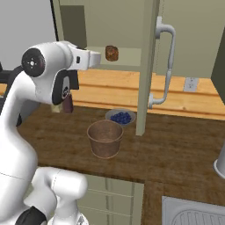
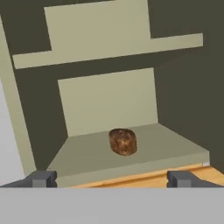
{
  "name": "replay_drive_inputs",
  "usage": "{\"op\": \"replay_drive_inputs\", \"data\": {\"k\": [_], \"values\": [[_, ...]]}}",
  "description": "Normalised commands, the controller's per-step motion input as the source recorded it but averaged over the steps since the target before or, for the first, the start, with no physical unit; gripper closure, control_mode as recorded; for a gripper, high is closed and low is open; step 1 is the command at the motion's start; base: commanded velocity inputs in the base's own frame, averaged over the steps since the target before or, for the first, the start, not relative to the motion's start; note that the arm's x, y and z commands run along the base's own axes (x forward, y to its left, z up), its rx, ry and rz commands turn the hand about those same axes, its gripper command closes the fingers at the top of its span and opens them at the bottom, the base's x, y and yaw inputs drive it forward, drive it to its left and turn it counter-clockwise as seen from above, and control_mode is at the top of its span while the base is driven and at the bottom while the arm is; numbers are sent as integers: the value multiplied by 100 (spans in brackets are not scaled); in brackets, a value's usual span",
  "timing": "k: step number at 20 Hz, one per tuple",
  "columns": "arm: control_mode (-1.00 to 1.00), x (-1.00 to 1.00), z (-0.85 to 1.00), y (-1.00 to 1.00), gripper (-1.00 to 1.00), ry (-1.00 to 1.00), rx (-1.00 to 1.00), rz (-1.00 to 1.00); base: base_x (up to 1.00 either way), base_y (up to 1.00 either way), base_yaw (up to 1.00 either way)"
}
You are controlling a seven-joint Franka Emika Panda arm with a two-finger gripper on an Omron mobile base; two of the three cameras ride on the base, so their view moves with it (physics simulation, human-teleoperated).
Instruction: Open the cabinet, pick up the bread from the cabinet and place it in the basket. Then move the basket to the dining counter.
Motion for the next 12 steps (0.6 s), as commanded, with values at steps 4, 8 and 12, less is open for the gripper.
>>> {"op": "replay_drive_inputs", "data": {"k": [4,8,12], "values": [[-100,29,0,-11,-100,1,-1,-1,0,0,0],[-100,53,-2,-15,-100,1,0,0,0,0,0],[-100,61,0,-5,-100,15,-5,1,0,0,0]]}}
